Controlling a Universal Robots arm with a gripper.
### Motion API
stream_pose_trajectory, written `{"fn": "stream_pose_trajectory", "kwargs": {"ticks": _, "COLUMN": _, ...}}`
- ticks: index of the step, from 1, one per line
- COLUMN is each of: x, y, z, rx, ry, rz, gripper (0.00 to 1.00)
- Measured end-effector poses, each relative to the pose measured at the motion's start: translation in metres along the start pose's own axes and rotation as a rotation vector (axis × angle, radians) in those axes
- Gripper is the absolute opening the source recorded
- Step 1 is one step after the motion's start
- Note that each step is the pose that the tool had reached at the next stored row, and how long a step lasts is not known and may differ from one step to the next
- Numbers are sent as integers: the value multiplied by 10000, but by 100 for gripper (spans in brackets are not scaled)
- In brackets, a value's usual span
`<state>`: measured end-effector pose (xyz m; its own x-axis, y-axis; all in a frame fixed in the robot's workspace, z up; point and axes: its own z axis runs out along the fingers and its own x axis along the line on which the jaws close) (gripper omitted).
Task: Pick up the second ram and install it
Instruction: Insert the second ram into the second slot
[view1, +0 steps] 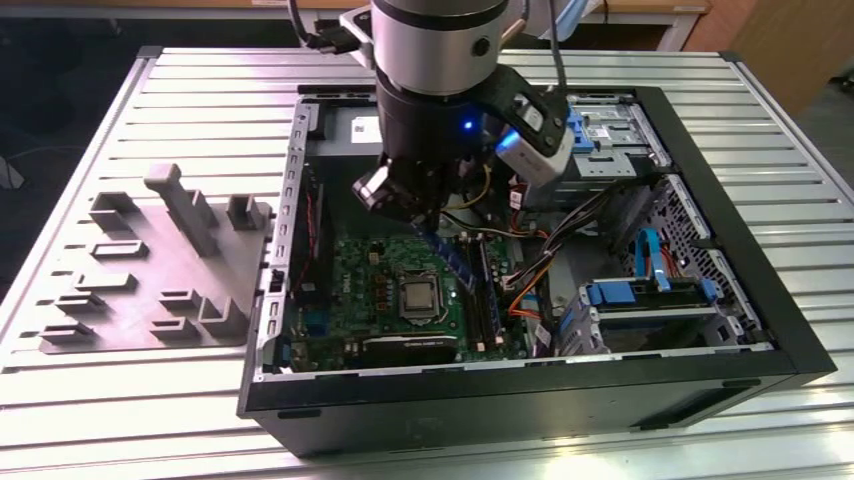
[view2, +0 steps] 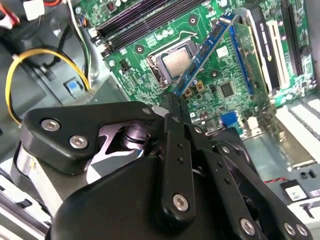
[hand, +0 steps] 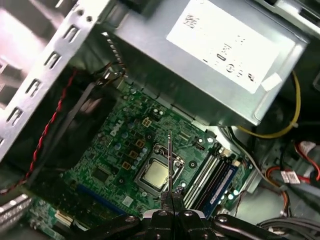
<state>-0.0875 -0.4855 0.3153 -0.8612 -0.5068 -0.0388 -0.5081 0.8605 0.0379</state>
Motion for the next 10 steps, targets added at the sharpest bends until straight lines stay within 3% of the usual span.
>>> {"fn": "stream_pose_trajectory", "kwargs": {"ticks": 10, "x": 0, "y": 0, "z": 10, "rx": 70, "ry": -70, "rz": 1814, "gripper": 11}}
